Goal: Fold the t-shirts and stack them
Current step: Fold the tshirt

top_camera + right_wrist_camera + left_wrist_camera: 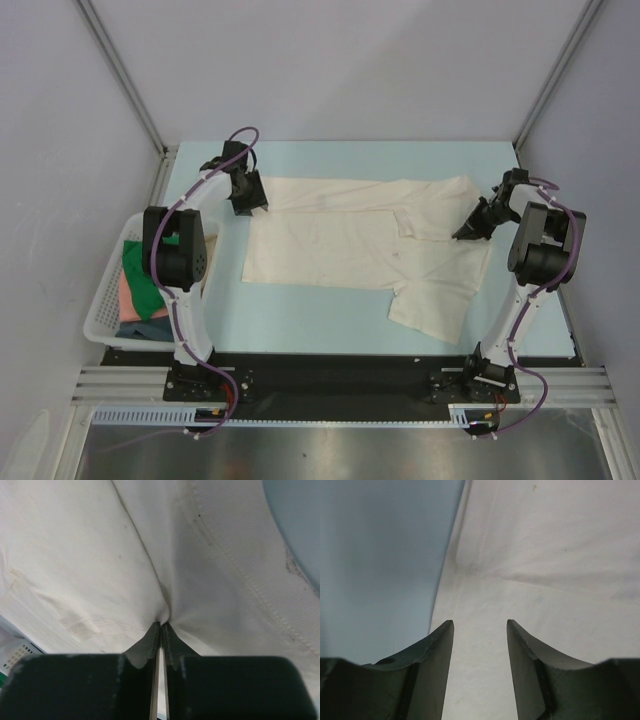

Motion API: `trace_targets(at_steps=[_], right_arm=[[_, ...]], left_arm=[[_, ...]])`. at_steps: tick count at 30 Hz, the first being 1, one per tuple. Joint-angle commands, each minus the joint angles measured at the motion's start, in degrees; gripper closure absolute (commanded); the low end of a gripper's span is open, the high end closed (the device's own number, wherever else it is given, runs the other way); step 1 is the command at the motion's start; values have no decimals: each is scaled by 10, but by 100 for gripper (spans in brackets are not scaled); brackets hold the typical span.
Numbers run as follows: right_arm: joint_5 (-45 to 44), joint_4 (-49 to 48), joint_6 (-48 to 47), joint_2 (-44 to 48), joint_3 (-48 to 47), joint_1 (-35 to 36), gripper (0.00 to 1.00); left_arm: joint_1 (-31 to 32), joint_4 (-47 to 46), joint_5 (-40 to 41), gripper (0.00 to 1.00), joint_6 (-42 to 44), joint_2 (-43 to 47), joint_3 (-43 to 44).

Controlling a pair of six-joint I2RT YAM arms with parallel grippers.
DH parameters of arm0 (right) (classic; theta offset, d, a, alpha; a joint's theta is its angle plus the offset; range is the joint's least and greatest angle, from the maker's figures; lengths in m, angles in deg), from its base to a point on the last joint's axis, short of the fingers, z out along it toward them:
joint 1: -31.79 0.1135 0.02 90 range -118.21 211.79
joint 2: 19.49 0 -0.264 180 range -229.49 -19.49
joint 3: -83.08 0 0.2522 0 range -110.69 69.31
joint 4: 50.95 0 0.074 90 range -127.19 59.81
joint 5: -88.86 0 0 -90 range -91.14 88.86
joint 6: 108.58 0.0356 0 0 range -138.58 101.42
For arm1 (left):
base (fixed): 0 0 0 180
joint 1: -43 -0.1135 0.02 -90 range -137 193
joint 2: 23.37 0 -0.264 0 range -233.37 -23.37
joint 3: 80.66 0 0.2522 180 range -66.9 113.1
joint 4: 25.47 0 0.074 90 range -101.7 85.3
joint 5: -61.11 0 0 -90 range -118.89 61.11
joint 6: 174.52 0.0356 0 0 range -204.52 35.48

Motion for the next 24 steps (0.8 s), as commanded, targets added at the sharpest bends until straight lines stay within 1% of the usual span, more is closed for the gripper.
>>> trace_targets(at_steps=[1, 2, 6, 8, 10, 12, 16, 21, 23, 24], right_arm=[[16, 1, 11, 20, -1, 2, 95], [17, 3, 13, 25, -1, 3, 98], [9, 24, 30, 56, -1, 3, 100], [12, 30, 45, 75, 5, 3, 100], [24, 26, 54, 85, 16, 4, 100], [27, 25, 64, 94, 22, 5, 100], [47, 13, 80, 108, 44, 6, 100], [56, 3, 82, 108, 47, 6, 100], [54, 3, 80, 110, 46, 6, 100], [54, 4, 79, 111, 45, 5, 100]], left_arm=[[-2, -3, 13, 48, 13, 4, 21], [-2, -4, 12, 48, 13, 3, 22], [-2, -4, 13, 49, 13, -12, 32], [-2, -4, 13, 48, 16, -13, 35], [-1, -8, 25, 44, 18, -8, 29], [1, -14, 37, 43, 25, -5, 23], [12, -18, 73, 47, 43, -7, 25], [12, -23, 66, 45, 33, -24, 32], [12, -24, 67, 46, 30, -32, 41], [12, -24, 65, 49, 29, -43, 46]])
